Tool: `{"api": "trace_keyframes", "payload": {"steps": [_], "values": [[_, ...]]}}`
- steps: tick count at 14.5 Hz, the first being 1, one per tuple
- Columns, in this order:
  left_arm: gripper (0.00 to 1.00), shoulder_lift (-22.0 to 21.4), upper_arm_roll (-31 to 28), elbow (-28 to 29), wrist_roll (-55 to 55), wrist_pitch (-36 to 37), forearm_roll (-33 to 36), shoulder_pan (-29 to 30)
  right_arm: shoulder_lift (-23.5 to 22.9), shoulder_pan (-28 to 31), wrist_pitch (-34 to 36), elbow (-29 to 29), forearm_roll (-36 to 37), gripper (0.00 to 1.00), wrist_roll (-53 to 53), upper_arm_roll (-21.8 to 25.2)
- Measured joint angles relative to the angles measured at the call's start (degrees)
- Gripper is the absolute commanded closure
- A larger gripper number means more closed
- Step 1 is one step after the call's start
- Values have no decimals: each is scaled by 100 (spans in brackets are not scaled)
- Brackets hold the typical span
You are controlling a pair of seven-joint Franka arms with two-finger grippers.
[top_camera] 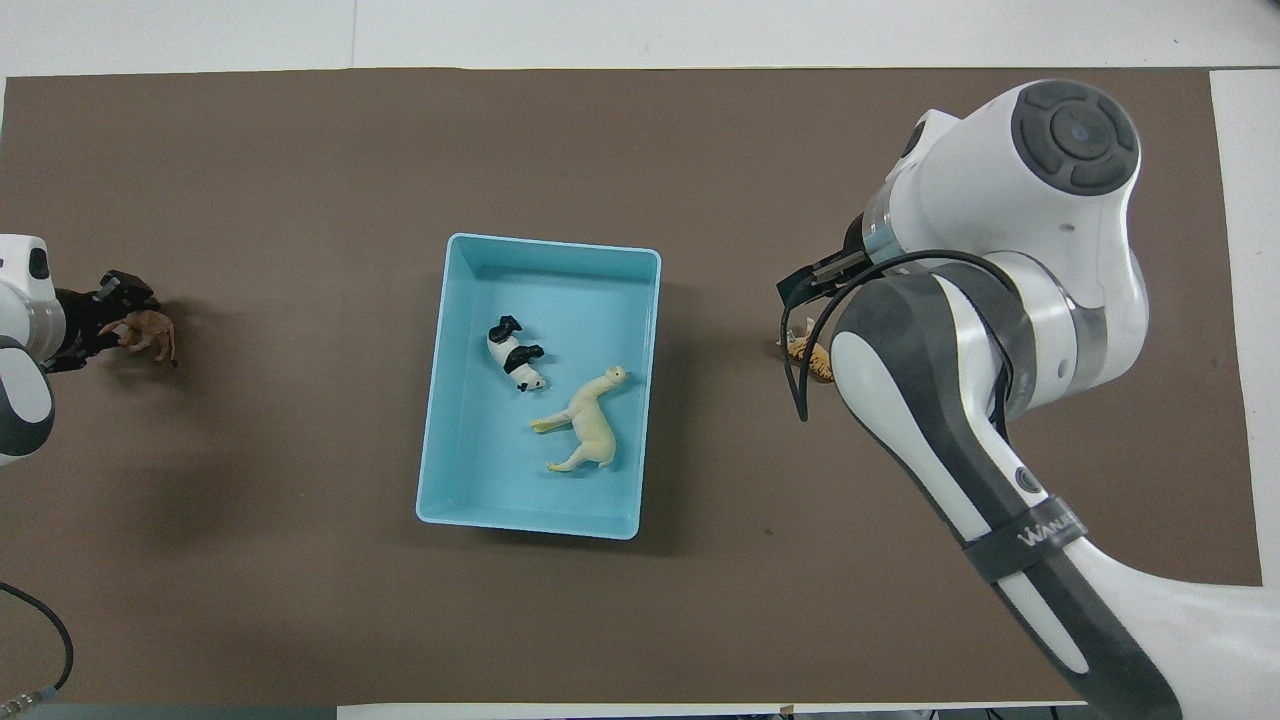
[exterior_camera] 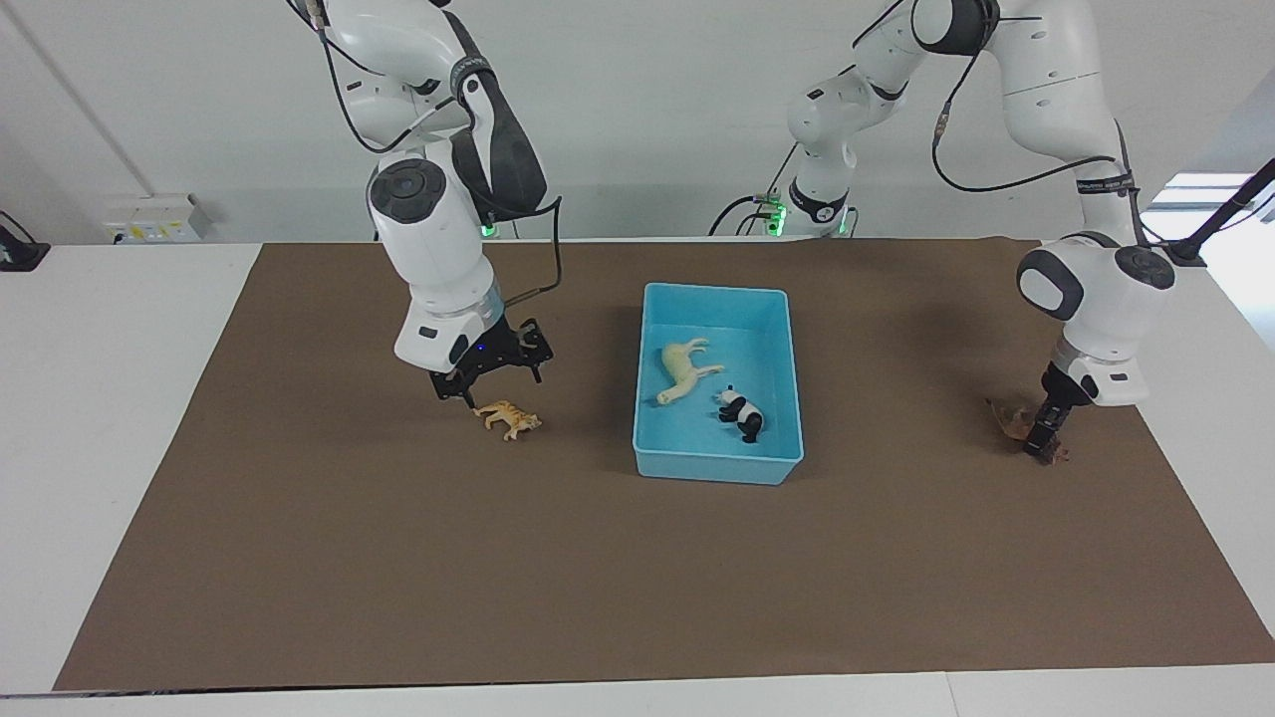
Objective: Put all toys into storage box
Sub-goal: 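Lift the brown horse with the left gripper while the right gripper grasps the lion, then lower the brown horse into the blue box and open the left gripper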
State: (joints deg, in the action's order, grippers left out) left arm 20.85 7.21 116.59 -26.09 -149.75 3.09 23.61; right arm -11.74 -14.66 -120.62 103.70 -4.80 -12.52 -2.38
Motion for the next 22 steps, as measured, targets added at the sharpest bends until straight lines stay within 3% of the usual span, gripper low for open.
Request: {"api": "trace_keyframes", "payload": {"steps": [5, 11, 16, 21, 22], "values": [[74, 3, 17, -183, -20, 284, 0, -188, 244, 24, -1528, 1234, 8, 0, -1905, -4], [74, -172, 51, -1310, -336, 2132, -5, -618, 199, 153, -2511, 1887, 8, 0, -2891, -6], [72, -763, 142, -1559, -2339, 3262, -117, -2103, 137, 103, -2793, 2029, 8, 0, -2899, -33], [65, -907, 172, -1501, -4065, 3324, -404, -3503, 55, 60, -2914, 2091, 8, 0, -2899, -36], [58, -913, 171, -1420, -4294, 3203, -406, -3716, 2, 60, -2956, 2097, 8, 0, -2899, -36]]}}
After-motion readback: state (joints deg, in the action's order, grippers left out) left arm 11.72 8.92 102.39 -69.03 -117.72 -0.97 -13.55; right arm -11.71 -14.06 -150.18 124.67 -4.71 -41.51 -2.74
